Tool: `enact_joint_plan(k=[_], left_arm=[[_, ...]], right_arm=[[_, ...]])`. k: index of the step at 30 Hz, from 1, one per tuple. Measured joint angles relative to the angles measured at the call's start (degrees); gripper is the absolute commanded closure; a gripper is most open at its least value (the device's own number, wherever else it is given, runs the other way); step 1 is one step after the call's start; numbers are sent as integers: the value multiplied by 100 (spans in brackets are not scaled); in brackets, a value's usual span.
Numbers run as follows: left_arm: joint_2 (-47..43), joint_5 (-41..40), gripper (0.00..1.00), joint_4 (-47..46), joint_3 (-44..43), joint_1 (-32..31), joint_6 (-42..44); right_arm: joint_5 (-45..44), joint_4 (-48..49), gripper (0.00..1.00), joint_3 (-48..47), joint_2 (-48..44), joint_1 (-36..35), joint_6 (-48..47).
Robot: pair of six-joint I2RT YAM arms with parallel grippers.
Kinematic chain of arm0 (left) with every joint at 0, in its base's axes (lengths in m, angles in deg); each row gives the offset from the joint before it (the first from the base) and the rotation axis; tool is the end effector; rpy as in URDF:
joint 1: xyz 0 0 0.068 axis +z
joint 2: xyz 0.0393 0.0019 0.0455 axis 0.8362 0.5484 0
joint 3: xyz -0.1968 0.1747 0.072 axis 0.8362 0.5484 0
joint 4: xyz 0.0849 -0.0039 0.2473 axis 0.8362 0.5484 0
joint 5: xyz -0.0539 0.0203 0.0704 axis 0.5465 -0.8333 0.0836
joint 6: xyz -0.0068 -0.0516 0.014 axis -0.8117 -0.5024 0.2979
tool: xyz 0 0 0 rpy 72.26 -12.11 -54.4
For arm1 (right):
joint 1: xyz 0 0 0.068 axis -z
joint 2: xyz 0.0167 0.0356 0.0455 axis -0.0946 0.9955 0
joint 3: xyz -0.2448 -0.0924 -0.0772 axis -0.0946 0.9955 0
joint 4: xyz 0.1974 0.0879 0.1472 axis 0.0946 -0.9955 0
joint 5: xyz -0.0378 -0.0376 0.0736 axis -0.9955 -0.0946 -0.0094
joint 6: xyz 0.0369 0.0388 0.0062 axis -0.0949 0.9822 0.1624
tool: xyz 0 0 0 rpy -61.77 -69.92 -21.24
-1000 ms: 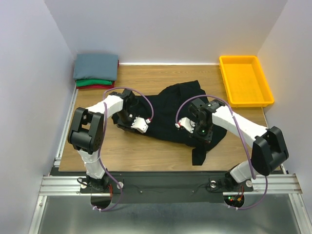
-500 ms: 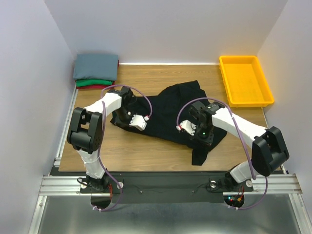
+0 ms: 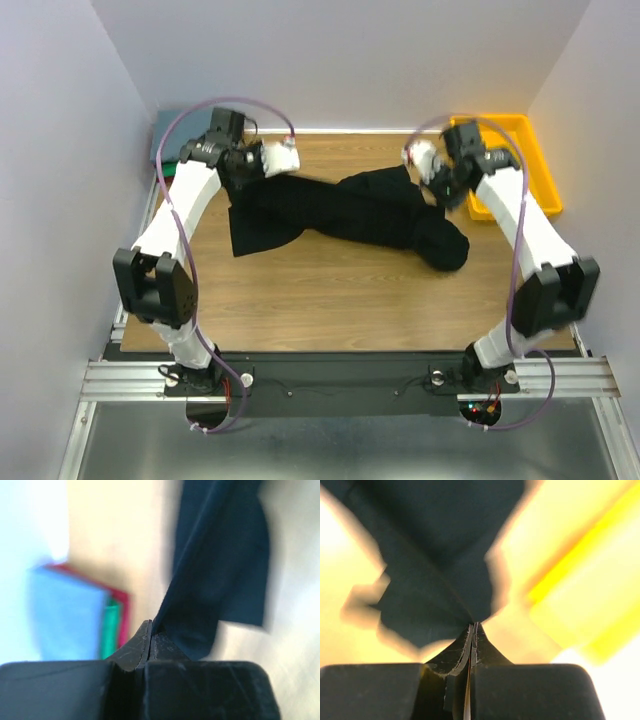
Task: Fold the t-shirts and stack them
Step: Flatten the tshirt out
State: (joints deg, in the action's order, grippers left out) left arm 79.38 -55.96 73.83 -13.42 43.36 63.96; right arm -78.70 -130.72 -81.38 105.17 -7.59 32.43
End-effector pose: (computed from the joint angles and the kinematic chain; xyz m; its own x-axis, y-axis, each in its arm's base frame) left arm 0.3543 -0.0947 0.3552 0.1807 0.8917 -0.4150 0.7848 0.1237 0.6074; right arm 0.2983 0.0702 0.3310 -0.5273 -0.7698 -0.3596 -0.7388 0.6244 -0.2534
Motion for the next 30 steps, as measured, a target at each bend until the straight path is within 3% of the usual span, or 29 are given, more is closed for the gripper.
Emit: enact_joint_plan(k=[3, 6, 8, 9, 12, 16, 22, 23, 24, 27, 30], left_arm=[[610, -256, 100, -981, -898, 81, -999], [1947, -599, 100, -2028, -2968, 179, -1967], [2872, -815, 100, -2632, -4568, 243, -2632], [3069, -890, 100, -2889, -4907, 260, -2800], [3051, -1209, 100, -4019, -4911, 308, -3348], [1906, -1285, 100, -5626, -3379, 603, -3818], [1043, -1110, 100, -6651, -2833, 946, -4037], [787, -1001, 100, -6695, -2485, 962, -4015], [557, -876, 100, -6701, -2127, 960, -3978], [-271, -315, 100, -6664, -424, 925, -3812], [-658, 498, 100, -5910, 608, 922, -3668]], right_arm=[[-330, 466, 100, -1965, 1300, 350, 20], [-595, 1147, 99, -4865, 3042, 579, 107], [-737, 1519, 99, -6240, 3781, 623, 109], [-807, 1801, 99, -6706, 3991, 623, 103], [-1113, 2688, 99, -6323, 3624, 612, 107], [-1294, 3893, 99, -4719, 2194, 721, 118], [-1178, 5088, 98, -4024, 994, 798, 149], [-997, 5082, 92, -3825, 813, 798, 151], [-750, 5040, 73, -3633, 699, 796, 175], [153, 4450, 45, -2894, 570, 774, 396], [962, 3696, 38, -2223, 885, 769, 730]])
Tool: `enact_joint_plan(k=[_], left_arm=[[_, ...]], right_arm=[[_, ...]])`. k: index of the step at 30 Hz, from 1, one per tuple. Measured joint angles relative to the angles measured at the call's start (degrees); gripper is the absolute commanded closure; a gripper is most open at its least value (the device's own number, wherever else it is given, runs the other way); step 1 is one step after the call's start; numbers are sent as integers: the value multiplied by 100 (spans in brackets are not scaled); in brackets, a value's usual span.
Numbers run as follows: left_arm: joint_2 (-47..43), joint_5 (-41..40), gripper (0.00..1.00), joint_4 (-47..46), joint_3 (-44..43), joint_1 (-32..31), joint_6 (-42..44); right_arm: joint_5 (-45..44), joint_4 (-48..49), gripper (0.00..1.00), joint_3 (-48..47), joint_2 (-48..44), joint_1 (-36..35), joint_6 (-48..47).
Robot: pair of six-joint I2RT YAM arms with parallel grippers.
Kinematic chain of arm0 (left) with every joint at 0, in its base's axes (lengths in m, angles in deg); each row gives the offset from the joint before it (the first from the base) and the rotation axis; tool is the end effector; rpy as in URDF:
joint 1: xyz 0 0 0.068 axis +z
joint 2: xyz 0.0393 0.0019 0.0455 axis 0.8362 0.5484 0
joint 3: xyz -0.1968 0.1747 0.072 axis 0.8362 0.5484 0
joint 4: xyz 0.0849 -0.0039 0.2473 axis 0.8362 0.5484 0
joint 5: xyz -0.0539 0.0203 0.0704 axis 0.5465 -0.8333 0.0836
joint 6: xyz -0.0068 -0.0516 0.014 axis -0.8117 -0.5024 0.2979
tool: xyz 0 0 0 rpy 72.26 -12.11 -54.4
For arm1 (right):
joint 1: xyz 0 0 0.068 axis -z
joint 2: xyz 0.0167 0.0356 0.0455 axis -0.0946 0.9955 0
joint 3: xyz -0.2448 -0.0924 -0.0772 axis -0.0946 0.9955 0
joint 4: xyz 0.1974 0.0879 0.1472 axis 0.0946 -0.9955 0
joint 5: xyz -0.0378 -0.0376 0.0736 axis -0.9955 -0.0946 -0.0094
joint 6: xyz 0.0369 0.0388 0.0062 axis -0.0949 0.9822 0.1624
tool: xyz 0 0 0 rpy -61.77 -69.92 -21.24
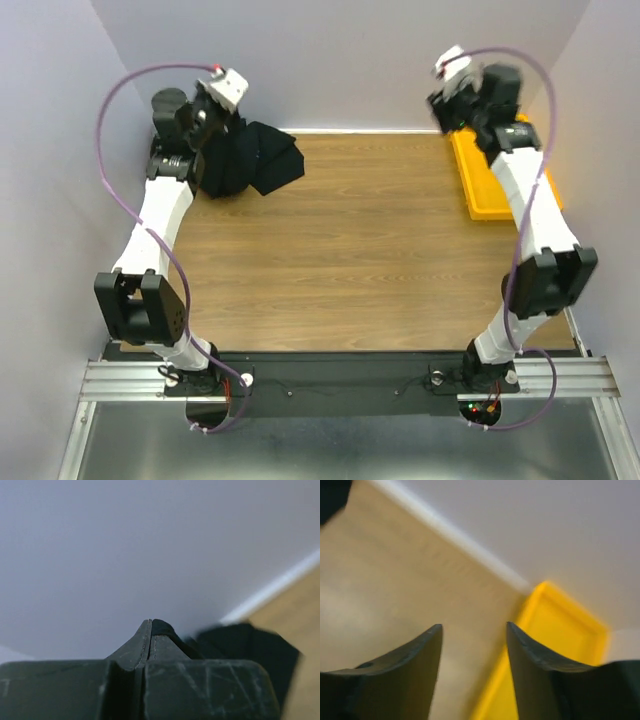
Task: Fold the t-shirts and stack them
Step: Flatten the tshirt out
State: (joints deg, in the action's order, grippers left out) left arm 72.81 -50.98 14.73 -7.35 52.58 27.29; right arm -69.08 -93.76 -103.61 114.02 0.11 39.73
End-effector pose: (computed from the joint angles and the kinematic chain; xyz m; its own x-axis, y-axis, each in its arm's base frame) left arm 0.3611 -0.0394 0.4619 0.4485 0.5015 -0.7398 0.2027 0.7491 0.6307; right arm 0.3838 0.0429 0.4576 -0.0488 -0.5241 -0.8503 -0.3659 0.8015 -0.4730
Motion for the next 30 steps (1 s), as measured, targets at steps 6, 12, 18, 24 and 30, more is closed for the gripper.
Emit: enact_joint_plan(k=[6, 12, 18, 24, 30], left_arm=[[-531, 1646, 100, 3346, 634, -1016, 1193], [-1432, 2308, 100, 6380, 1718, -3884, 2754], [-2262, 1716, 100, 7560, 2439, -4299, 2953], [-2564, 1268, 100, 7372, 2485, -2662, 2721], [-1845, 787, 100, 6166, 2498, -636, 1980]], right_arm=[[831, -1290, 35, 1215, 680, -35, 503], [1126, -1781, 32, 1025, 841, -35, 643], [1403, -1805, 32, 153, 1386, -146, 892], [1436, -1969, 34, 214, 2017, -710, 962], [1235, -2326, 33, 1150, 1709, -981, 605]])
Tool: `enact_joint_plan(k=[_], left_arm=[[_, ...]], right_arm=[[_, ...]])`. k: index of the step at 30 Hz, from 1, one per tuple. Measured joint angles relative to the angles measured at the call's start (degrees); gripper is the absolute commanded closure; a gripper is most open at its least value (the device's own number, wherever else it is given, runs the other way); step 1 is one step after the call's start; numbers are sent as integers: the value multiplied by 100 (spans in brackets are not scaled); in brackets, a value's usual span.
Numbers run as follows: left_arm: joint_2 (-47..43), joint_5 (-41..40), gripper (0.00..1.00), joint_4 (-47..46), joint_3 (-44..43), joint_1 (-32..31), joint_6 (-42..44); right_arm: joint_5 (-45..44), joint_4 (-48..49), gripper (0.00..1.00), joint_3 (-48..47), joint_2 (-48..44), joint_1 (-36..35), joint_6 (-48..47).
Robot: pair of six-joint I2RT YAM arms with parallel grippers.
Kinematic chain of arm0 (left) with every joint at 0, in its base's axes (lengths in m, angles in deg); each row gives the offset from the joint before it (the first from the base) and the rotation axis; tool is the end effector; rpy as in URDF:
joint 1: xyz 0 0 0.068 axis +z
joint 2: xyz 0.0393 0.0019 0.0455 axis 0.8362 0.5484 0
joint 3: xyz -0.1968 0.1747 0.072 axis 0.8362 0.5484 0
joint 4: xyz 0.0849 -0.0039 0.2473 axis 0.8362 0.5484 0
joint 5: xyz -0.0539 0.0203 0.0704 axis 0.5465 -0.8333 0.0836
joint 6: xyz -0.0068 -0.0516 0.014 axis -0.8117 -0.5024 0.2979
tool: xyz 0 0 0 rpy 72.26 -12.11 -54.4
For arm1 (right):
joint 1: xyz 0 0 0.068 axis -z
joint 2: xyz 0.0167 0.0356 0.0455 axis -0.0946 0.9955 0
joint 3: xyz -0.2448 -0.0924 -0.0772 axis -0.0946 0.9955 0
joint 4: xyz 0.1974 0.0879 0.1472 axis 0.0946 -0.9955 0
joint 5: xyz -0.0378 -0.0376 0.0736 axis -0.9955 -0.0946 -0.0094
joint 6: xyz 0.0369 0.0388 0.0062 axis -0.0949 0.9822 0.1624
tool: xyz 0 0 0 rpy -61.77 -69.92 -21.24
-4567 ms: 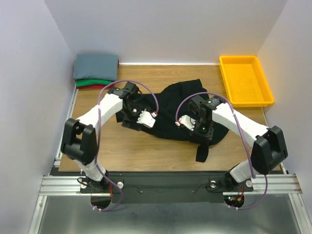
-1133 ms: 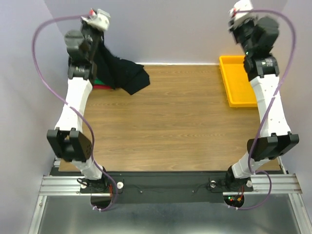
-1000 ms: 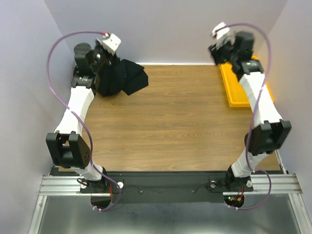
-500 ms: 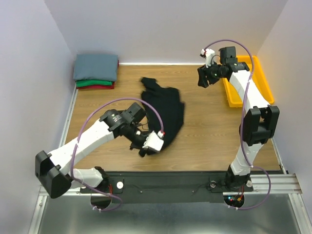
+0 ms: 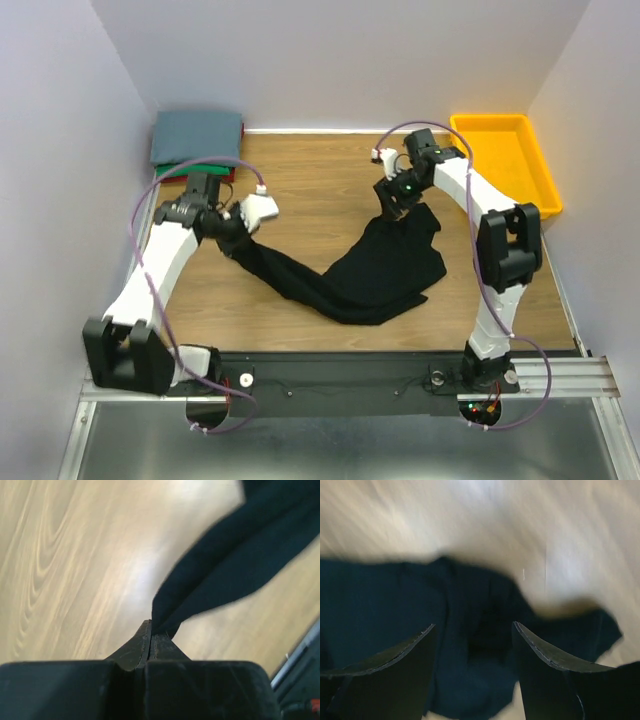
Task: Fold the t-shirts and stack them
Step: Flatten the tshirt out
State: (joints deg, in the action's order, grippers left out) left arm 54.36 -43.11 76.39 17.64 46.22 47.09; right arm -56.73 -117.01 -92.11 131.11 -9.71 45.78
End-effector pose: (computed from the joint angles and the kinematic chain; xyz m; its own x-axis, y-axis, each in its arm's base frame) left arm 0.2361 -0.0616 0.3064 -0.0921 0.7402 -0.6660 0.9038 0.3429 0.2561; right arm 0.4054 0.1246 0.2430 -0.6157 -0.5790 -0.5344 -0.7437 0.6512 0.1512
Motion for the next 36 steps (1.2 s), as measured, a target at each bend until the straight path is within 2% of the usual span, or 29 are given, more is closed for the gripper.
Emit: enact_joint_plan(k=[5, 9, 12, 21, 29, 30, 31, 32, 33, 35, 36], left_arm=[[1563, 52, 100, -656, -544, 772, -824], [2262, 107, 100, -966, -684, 984, -1106], [2310, 87, 100, -1119, -682, 975, -1189], [2288, -321, 100, -1685, -343, 1021, -1137], [2271, -1169, 100, -1969, 444, 1991, -551], [2271, -1248, 97, -1956, 511, 2079, -413], [2271, -1311, 90, -1934, 575, 2140, -280], [2258, -1349, 81, -1878, 643, 2166, -42], [2223, -1344, 64, -1705, 693, 2173, 229], [2140, -1213, 49, -1292, 680, 2159, 702], [2083, -1108, 25, -1143, 654, 2146, 892]], right_arm=[[-404, -361, 33, 935, -1062, 267, -481], [-511, -463, 36, 1139, -1602, 400, -605], [-435, -446, 40, 1128, -1453, 380, -551], [-363, -258, 44, 656, 31, 374, 63], [-553, -85, 47, 966, -168, 402, 216], [-553, -87, 46, 1010, -216, 407, 221], [-568, -103, 45, 1110, -358, 424, 227], [-579, -94, 44, 1202, -481, 444, 223], [-586, -101, 42, 1307, -671, 472, 227], [-586, -118, 42, 1427, -920, 518, 227], [-584, -133, 42, 1445, -1080, 564, 227]])
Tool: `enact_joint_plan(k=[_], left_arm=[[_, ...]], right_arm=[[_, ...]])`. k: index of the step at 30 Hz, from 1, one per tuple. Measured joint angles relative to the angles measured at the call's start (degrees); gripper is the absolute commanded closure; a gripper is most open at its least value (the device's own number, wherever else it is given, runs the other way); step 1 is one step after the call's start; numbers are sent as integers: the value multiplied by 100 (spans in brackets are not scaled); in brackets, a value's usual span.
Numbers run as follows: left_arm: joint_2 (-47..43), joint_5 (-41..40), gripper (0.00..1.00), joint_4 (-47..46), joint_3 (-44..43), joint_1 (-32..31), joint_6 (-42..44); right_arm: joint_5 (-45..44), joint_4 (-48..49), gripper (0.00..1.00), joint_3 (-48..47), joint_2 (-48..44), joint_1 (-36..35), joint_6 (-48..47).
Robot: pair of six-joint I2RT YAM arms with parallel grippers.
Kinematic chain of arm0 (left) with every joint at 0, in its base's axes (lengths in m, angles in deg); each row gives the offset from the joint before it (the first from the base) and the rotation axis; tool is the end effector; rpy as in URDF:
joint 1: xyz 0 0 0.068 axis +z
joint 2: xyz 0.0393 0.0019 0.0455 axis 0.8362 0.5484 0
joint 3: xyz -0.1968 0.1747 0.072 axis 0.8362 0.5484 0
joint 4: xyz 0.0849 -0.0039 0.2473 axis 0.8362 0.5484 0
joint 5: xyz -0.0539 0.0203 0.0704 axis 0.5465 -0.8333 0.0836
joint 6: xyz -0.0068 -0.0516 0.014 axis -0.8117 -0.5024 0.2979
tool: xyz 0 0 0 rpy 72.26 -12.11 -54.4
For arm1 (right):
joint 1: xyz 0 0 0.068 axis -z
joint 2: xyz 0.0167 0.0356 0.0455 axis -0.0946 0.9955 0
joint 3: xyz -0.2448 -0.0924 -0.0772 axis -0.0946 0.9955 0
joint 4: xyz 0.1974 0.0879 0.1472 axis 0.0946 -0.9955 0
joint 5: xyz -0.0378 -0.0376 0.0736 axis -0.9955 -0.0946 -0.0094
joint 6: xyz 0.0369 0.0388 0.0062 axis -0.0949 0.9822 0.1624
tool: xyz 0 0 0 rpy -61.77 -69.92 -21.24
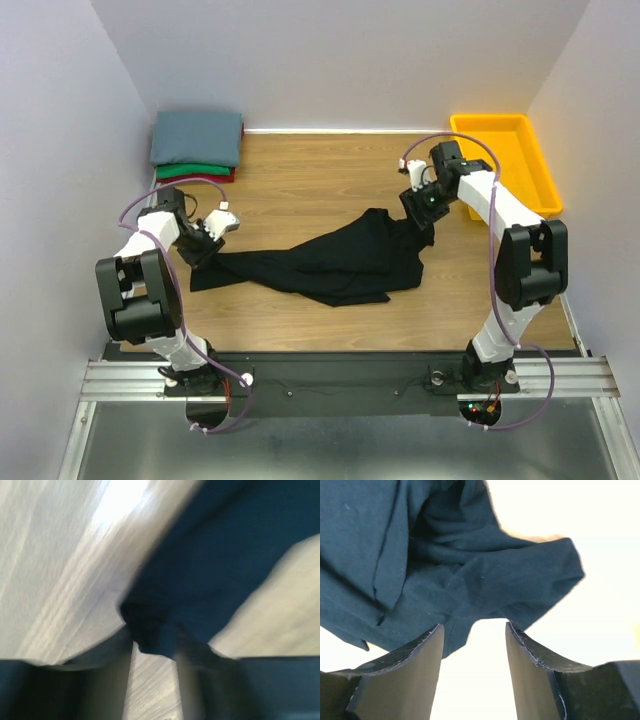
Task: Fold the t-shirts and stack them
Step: Flatten the tshirt out
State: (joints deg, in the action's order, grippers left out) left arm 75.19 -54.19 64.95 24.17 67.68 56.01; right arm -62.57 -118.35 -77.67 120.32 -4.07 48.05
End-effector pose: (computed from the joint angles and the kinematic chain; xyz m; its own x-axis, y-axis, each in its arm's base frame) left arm 0.2950 0.0456 0.1871 -0.4719 0.7750 -0.4204 0.7927 0.5816 0.1825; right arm 0.3604 0.0715 0.2382 -0.7485 -0.5103 -0.4235 -0.6091 0.7816 0.1345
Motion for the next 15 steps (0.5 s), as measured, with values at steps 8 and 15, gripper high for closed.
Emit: enact_joint_plan(k=[8, 15], left_arm=[[-474, 1102, 20, 81, -1711, -1670, 26], [1158, 1777, 25, -973, -3394, -3366, -1248]], right_arm=[[216, 74, 42, -483, -68, 855, 170], [529, 186, 41, -758, 837, 1211, 428]])
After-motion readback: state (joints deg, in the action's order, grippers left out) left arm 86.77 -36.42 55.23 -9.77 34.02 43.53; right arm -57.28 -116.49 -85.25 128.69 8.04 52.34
